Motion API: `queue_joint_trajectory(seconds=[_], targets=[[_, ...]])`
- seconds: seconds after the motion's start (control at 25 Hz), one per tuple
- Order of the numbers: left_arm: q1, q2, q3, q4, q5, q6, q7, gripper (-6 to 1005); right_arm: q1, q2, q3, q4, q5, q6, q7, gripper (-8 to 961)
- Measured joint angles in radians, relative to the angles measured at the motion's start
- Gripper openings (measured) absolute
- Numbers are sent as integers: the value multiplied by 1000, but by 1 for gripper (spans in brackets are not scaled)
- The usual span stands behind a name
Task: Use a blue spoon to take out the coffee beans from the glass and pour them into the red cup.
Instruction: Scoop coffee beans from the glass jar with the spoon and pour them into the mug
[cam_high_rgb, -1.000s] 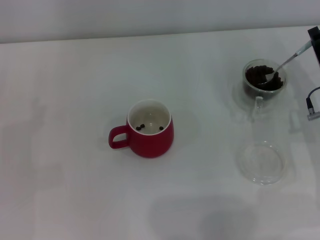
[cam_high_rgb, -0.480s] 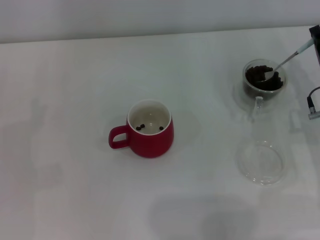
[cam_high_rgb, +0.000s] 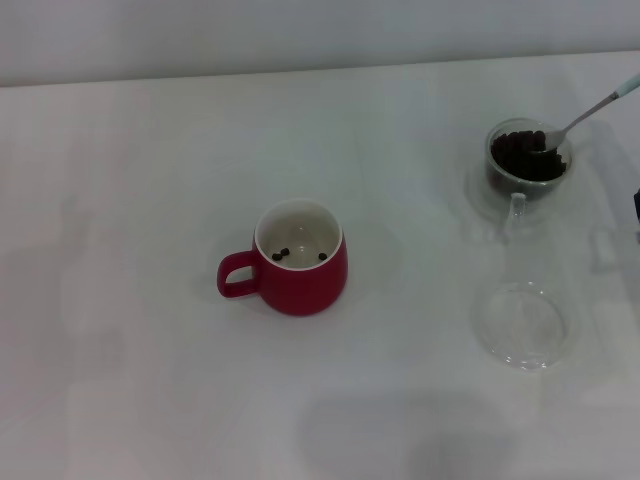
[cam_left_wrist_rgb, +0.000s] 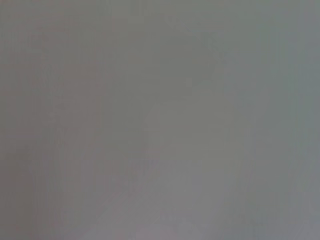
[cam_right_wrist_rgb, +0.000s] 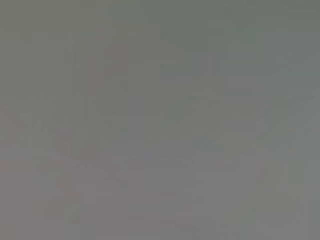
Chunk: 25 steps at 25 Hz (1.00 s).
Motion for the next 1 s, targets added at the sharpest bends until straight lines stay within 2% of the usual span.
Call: queue_joint_trajectory(seconds=[0.56, 1.0], targets=[[-6, 0, 0, 2, 0, 2, 0, 876, -4, 3, -151, 31, -5, -147, 105, 168], [-16, 0, 0, 2, 0, 7, 5, 876, 1, 7, -160, 109, -116, -168, 99, 169]])
